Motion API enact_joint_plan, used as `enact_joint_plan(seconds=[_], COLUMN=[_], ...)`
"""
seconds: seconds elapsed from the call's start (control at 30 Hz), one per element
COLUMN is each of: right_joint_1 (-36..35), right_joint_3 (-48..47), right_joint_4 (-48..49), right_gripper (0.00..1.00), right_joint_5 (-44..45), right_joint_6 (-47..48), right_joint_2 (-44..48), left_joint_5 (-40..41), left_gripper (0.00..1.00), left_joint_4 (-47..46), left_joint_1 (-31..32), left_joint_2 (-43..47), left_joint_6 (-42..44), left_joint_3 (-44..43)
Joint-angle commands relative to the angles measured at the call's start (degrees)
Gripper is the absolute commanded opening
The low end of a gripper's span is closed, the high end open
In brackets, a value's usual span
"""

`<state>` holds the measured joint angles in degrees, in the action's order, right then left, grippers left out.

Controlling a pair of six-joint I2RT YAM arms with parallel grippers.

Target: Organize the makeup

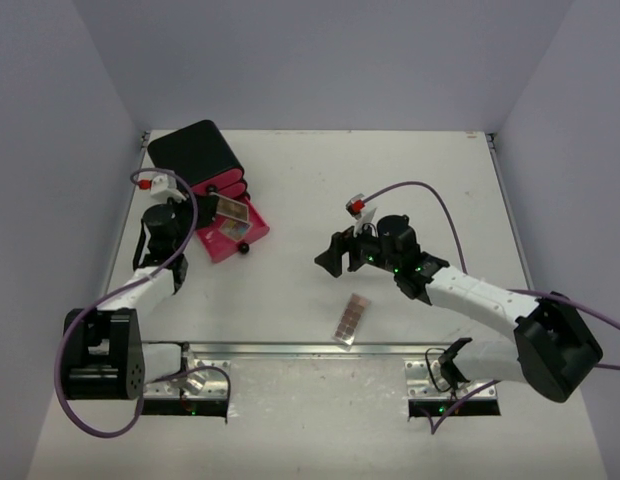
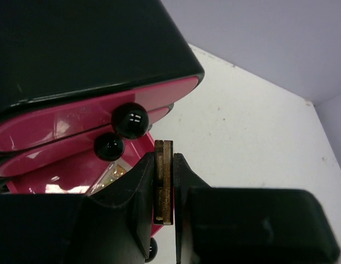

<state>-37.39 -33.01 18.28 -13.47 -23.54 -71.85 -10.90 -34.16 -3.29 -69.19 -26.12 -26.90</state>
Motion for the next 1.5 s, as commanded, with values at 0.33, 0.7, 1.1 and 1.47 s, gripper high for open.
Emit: enact_joint_plan(seconds=[0.33, 0.7, 1.1, 1.47], right_joint_1=[-0.4, -0.4, -0.4, -0.5], right_joint_3=[0.3, 0.9, 0.3, -1.8], right_joint_4=[-2.0, -3.4, -4.9, -12.0], right_gripper=[0.77, 0.77, 0.77, 0.77], right_joint_5=[2.2, 3.5, 2.9, 7.3], right_joint_6=[2.7, 3.4, 3.9, 3.0], right_joint_2=[2.1, 4.0, 5.1, 5.0], left_joint_5=[2.6, 2.4, 3.7, -7.4], left_gripper=[0.00, 0.05, 0.74, 0.66], left_joint_4=[-14.2, -16.4, -4.4, 11.9], left_joint_1=[-0.7, -0.8, -0.9, 0.3], left_joint_2=[-6.0, -11.7, -9.3, -4.7], left_joint_6=[0.0, 0.3, 5.0, 18.3], left_joint_3=[2.5, 4.3, 0.2, -10.3])
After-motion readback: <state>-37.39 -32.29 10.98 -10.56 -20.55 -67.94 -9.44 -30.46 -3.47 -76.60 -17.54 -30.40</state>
